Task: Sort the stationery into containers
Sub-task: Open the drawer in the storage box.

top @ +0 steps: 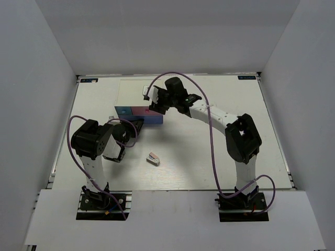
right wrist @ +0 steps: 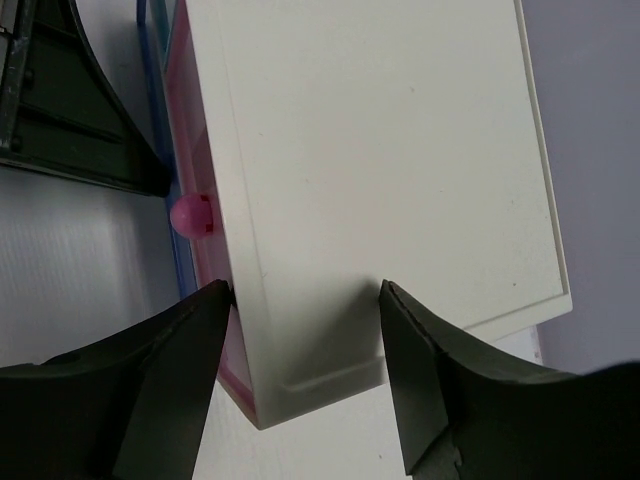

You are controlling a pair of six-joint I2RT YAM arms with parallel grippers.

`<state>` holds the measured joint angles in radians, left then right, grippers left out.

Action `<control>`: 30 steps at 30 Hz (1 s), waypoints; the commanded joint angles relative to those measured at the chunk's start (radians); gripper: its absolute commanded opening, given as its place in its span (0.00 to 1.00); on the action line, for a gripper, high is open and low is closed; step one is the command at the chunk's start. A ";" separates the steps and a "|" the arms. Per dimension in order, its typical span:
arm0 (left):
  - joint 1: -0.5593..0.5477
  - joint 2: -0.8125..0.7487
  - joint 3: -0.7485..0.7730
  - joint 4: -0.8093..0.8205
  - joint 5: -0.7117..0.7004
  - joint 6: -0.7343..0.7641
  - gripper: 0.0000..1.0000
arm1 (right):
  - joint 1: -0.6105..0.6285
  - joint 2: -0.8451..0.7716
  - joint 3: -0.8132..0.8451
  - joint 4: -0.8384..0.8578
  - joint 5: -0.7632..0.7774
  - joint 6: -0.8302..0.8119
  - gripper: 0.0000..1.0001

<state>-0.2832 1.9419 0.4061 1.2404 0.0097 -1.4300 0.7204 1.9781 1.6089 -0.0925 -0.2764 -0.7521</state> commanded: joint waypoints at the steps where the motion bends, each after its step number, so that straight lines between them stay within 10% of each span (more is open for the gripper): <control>1: -0.004 0.003 0.008 -0.042 0.033 0.020 0.08 | 0.002 0.017 0.051 0.025 0.059 -0.026 0.66; 30: -0.014 -0.155 -0.202 -0.042 0.099 0.029 0.08 | 0.014 0.080 0.095 -0.032 0.155 0.051 0.54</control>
<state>-0.2920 1.8408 0.2203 1.2064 0.0868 -1.4178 0.7410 2.0186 1.6745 -0.1143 -0.1688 -0.7277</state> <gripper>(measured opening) 0.097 0.550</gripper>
